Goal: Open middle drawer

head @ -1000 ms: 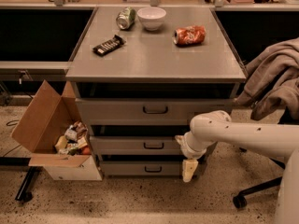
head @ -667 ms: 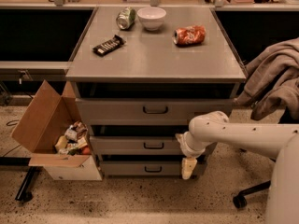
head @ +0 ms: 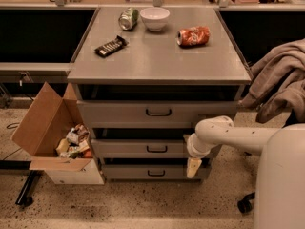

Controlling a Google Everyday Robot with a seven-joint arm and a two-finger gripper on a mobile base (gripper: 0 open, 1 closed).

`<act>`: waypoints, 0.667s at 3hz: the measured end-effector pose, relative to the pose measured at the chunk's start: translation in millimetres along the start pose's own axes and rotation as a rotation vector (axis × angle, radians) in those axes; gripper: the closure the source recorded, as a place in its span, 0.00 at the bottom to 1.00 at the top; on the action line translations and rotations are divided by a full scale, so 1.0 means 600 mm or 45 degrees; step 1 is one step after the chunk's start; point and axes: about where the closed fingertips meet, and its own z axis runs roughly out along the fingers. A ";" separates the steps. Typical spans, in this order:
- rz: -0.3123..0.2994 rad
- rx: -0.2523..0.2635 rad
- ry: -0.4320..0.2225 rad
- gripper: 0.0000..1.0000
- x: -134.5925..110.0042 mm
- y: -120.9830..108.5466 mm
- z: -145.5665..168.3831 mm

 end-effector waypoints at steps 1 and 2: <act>0.059 -0.024 -0.032 0.04 0.016 -0.025 0.048; 0.085 -0.036 -0.043 0.27 0.018 -0.033 0.066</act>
Offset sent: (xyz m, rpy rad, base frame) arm 0.0411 -0.0028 -0.0466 0.0629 0.0517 -0.0757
